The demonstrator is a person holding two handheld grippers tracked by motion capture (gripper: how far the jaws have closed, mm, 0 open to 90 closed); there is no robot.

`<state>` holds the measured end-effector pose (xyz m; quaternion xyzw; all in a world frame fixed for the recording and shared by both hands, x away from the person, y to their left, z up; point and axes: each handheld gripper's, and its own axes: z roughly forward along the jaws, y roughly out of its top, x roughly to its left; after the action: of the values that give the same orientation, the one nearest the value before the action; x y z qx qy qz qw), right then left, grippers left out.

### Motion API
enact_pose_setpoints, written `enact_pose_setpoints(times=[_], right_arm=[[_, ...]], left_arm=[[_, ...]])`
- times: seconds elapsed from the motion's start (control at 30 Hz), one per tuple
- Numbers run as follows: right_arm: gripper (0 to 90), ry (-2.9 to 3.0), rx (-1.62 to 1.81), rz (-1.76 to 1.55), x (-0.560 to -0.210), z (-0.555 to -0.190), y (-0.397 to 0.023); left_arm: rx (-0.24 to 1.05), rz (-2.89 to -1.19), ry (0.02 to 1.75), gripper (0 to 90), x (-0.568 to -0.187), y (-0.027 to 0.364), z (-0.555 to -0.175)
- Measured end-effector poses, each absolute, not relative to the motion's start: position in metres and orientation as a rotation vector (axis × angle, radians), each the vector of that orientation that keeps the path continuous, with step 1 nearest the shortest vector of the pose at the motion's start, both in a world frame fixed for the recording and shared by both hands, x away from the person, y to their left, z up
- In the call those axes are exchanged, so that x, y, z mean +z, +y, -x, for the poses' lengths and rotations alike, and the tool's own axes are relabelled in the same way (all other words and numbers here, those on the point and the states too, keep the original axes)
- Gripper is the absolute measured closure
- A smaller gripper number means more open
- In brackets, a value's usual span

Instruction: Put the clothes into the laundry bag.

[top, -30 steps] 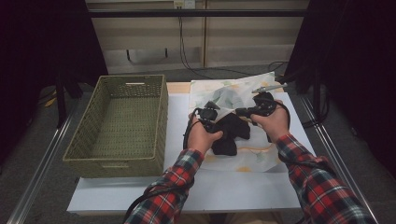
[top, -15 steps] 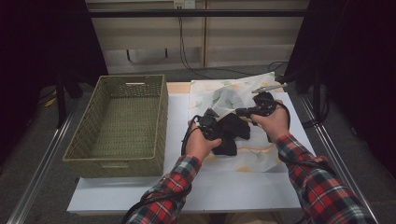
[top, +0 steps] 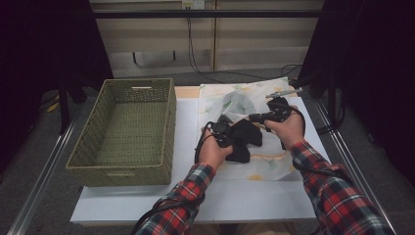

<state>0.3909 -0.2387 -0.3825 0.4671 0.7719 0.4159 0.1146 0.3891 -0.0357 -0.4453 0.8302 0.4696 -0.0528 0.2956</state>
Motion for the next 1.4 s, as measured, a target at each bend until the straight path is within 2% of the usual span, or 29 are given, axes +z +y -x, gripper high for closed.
enact_pose_setpoints(times=[0.93, 1.4], right_arm=[[90.0, 2.261, 1.228, -1.371, -0.380, -0.389, -0.242], [90.0, 2.259, 1.227, -1.372, -0.381, -0.389, -0.241]], left_arm=[[0.003, -2.136, 1.250, 89.9, -0.447, -0.048, -0.411], [0.034, -2.102, 1.252, 89.7, -0.445, -0.045, -0.416]])
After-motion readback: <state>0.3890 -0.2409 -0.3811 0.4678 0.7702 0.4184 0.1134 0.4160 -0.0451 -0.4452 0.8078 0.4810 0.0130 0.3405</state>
